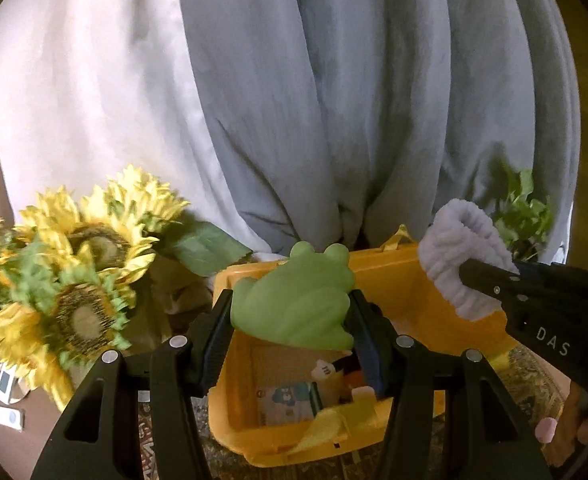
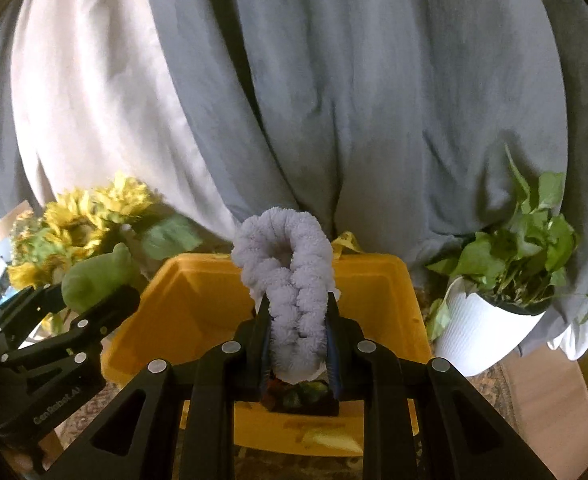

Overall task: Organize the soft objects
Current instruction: 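Lower the frog into the crate with the left gripper while the right gripper drops the scrunchie in, then withdraw both open grippers from the crate toward the table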

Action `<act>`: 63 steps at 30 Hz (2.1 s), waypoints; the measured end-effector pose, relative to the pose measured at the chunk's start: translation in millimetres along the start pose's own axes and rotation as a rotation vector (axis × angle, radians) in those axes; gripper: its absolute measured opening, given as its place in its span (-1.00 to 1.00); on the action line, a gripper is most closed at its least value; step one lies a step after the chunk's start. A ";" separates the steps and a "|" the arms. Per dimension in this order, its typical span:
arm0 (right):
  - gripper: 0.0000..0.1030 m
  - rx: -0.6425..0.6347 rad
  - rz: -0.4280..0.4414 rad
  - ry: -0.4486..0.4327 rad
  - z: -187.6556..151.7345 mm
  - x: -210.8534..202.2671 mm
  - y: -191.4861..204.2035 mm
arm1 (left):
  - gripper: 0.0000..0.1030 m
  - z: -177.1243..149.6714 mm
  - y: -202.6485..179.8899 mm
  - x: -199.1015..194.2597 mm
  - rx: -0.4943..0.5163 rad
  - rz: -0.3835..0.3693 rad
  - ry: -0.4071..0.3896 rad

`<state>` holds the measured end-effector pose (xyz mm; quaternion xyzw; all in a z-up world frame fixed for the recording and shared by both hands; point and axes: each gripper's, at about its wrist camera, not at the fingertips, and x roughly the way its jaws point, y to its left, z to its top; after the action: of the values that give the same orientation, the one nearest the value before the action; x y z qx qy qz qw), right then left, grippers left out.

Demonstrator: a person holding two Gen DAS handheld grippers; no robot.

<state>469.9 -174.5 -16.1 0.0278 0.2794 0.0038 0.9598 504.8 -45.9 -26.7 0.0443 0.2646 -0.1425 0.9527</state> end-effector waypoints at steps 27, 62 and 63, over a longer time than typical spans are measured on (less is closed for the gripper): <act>0.02 0.042 -0.061 0.232 -11.3 83.6 -25.8 | 0.38 -9.7 0.4 79.1 0.020 -0.018 0.221; 0.59 0.085 -0.103 -0.055 -41.7 -111.3 -11.9 | 1.00 -25.6 -23.1 -123.6 0.004 0.038 -0.034; 0.59 0.085 -0.108 -0.060 -44.1 -116.4 -10.7 | 1.00 -28.1 -23.9 -127.9 0.007 0.033 -0.036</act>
<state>347.9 -185.5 8.5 0.0537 0.2513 -0.0606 0.9645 379.1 -32.5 15.2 0.0494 0.2461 -0.1287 0.9594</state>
